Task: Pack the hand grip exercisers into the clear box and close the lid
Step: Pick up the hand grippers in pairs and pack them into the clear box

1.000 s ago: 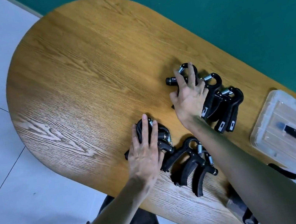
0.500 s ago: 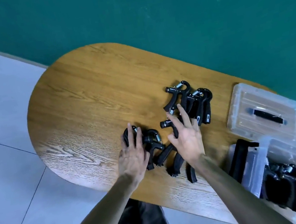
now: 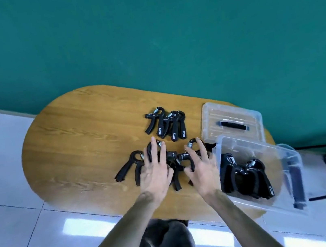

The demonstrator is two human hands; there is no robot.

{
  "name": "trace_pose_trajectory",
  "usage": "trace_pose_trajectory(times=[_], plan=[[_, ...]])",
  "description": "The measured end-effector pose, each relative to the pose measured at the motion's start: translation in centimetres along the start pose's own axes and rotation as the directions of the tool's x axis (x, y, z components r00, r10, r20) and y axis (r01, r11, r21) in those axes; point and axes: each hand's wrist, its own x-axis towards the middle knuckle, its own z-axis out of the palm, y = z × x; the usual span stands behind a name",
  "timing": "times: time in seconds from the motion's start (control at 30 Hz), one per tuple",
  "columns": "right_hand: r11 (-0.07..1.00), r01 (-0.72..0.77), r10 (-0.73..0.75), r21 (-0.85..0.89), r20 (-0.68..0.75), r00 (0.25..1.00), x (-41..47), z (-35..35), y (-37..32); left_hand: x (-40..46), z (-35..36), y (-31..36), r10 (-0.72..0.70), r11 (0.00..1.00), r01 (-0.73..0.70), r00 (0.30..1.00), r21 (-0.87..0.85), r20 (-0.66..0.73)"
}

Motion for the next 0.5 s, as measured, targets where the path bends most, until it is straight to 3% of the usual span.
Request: trace_pose_trajectory(times=[0.17, 0.5], plan=[[0.999, -0.037, 0.04, 0.025, -0.121, 0.992, -2.9, -1.9, 5.2, -1.5, 0.9, 5.5, 0.102, 0.994, -0.102, 0.995, 0.043, 0.001], [0.972, -0.214, 0.227, 0.093, -0.178, 0.957, -6.9, -6.5, 16.7, -2.1, 4.8, 18.0, 0.25, 0.963, -0.252, 0.968, 0.098, 0.03]])
